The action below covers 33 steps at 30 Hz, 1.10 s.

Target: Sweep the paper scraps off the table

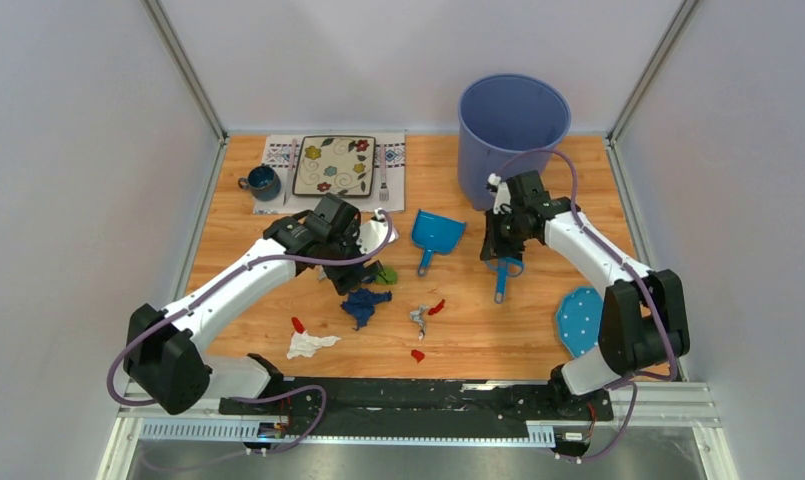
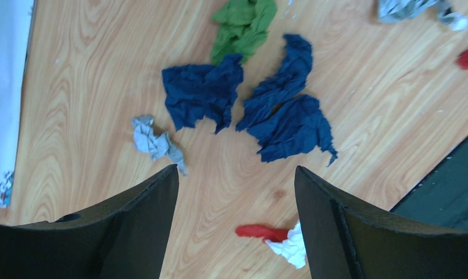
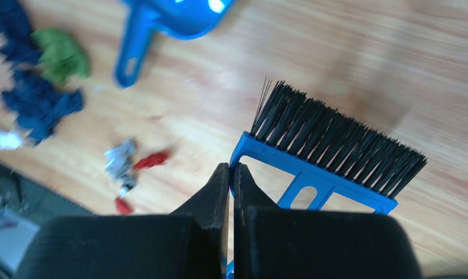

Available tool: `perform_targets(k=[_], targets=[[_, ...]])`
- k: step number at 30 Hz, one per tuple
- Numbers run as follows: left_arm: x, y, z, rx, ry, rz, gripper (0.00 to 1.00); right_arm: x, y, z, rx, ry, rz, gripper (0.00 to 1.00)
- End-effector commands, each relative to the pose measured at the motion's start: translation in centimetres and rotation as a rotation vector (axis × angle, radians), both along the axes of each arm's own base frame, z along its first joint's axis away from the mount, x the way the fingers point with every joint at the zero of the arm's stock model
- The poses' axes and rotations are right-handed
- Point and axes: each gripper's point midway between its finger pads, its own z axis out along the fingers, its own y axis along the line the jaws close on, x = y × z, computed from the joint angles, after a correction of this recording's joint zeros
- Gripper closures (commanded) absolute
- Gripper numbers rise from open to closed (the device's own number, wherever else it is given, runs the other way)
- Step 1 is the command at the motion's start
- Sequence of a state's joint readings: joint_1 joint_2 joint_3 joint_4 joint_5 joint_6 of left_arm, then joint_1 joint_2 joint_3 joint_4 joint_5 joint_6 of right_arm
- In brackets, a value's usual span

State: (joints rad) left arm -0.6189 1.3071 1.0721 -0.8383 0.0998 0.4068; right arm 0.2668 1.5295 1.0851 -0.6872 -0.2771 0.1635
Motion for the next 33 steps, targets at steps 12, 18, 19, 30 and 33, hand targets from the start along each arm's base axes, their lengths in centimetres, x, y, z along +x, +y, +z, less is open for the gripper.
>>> perform_targets(k=[12,18,19,30,33], targets=[[-6.8,-3.4,7.9,-0.319,-0.072,-0.489,0.14,-13.0,16.0,16.7,0.541,-0.194,0.812,1.00],[-8.5,-0.2,11.2,-0.231,-0.415,-0.698,0.13,-15.1,20.3,19.6,0.582,-0.224,0.839,1.00],[-8.1,0.1,12.2,-0.219,-0.503,-0.704,0.13,-15.3,20.7,19.8,0.580,-0.230,0.840,1.00],[-12.4,1.3,11.4,-0.245,-0.606,-0.883,0.10,-20.3,26.0,20.0,0.612,-0.177,0.991,1.00],[-12.5,1.0,10.9,-0.240,-0.611,-0.929,0.10,-20.3,26.5,19.6,0.618,-0.155,1.005,1.00]])
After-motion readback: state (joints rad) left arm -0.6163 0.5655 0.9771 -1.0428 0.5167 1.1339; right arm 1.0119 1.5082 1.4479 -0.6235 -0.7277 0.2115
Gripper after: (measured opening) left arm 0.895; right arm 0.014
